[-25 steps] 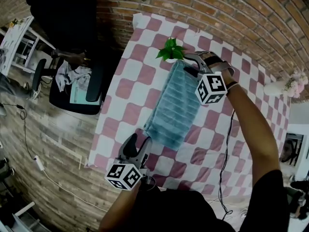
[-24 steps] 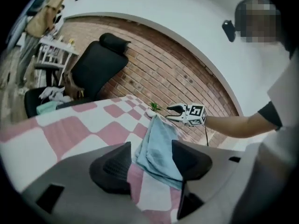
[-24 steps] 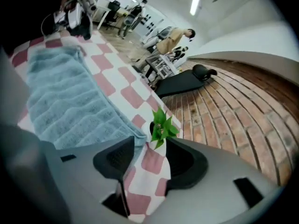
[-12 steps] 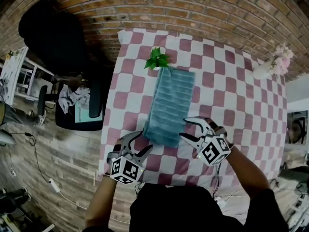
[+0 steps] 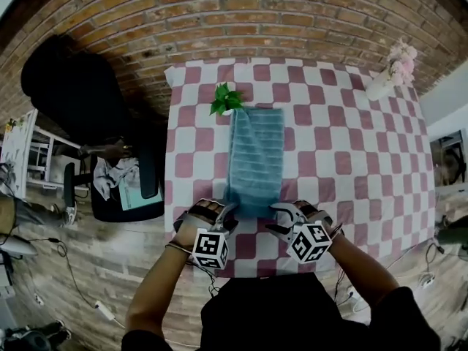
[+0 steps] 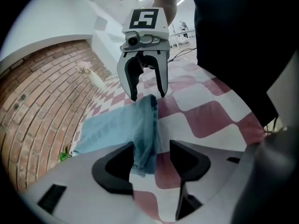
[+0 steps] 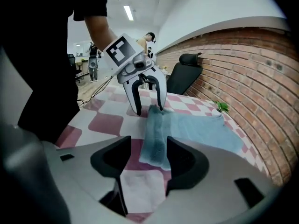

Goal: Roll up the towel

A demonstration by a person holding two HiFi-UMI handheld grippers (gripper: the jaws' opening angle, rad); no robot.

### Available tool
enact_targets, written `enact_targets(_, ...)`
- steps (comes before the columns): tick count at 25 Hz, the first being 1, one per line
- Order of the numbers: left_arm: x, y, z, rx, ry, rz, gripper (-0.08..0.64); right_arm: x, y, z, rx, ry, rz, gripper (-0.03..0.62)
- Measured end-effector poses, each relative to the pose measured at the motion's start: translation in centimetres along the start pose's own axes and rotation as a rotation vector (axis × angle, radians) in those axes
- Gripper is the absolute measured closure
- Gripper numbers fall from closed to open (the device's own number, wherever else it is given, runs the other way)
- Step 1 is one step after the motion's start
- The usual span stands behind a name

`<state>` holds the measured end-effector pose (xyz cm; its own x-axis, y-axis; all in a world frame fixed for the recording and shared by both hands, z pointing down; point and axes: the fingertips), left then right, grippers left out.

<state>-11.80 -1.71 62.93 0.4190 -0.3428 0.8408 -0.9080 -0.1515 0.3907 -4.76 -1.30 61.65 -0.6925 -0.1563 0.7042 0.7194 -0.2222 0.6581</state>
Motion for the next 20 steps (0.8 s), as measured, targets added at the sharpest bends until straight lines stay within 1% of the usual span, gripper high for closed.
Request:
enact_targets(4, 1.2, 0.4, -0.1, 0.033, 0.053, -0.013, 0.351, 1.6, 1.6, 0.2, -0.010, 0.012, 0.087, 0.354)
enact_targets(5, 1.4, 0.4, -0.1, 0.031, 0.069, -0.018, 0.369, 1.8, 1.9, 0.1, -0.001, 0.011, 0.102, 0.363)
enact_targets(7, 1.7, 0.6, 0.0, 0.011, 0.107, -0.017, 0.373, 2.2, 2.5, -0.3, 0.032, 0.001, 0.118, 0.389)
enact_targets(8, 1.8, 0.7, 0.1, -0.001, 0.127, -0.009, 0.371, 2.4, 2.6, -0.5, 0.046, -0.012, 0.121, 0.408)
enact_targets(10, 1.9, 0.6, 0.1, -0.020, 0.171, 0.012, 0.368, 2.6, 2.8, -0.5, 0.061, -0.052, 0.121, 0.408)
enact_targets(12, 2.0, 0.6, -0.1, -0.030, 0.219, 0.028, 0.382, 2.6, 3.0, -0.5, 0.074, -0.084, 0.112, 0.414)
enact_targets(15, 2.1, 0.8, -0.4, -0.038, 0.270, 0.046, 0.403, 2.5, 3.2, -1.0, 0.095, -0.093, 0.089, 0.481)
enact_targets(16, 2.1, 0.8, -0.4, -0.033, 0.271, 0.051, 0.409, 2.4, 3.2, -1.1, 0.101, -0.095, 0.083, 0.490)
enact_targets(18, 2.1, 0.6, 0.2, -0.019, 0.244, 0.060, 0.483, 2.2, 3.1, -1.3, 0.122, -0.110, 0.076, 0.501)
enact_targets(20, 2.0, 0.4, 0.2, -0.030, 0.238, 0.070, 0.492, 1.8, 3.0, -1.1, 0.153, -0.140, 0.073, 0.512)
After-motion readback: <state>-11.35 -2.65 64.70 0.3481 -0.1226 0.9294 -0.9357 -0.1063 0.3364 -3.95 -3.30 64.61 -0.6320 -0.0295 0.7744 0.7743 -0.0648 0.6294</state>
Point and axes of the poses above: the fingertips, and each gripper's own axes: x forward along the fingers, z to its left, y out of its underside, and after that the axes turned 4 degrees about -x, right-handed
